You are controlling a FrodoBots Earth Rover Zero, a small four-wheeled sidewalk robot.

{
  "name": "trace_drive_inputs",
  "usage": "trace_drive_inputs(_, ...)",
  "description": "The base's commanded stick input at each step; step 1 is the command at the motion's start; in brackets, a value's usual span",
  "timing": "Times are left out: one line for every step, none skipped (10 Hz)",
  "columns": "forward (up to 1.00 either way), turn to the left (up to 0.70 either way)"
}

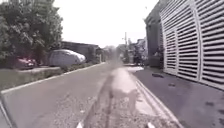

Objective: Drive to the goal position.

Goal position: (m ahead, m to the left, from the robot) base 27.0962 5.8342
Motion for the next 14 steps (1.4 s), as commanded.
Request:
trace_drive_inputs(1.00,0.00)
trace_drive_inputs(1.00,0.00)
trace_drive_inputs(1.00,0.00)
trace_drive_inputs(1.00,0.00)
trace_drive_inputs(1.00,0.00)
trace_drive_inputs(1.00,0.00)
trace_drive_inputs(1.00,0.00)
trace_drive_inputs(1.00,0.00)
trace_drive_inputs(1.00,0.00)
trace_drive_inputs(1.00,0.00)
trace_drive_inputs(1.00,0.00)
trace_drive_inputs(1.00,0.00)
trace_drive_inputs(1.00,0.00)
trace_drive_inputs(1.00,0.00)
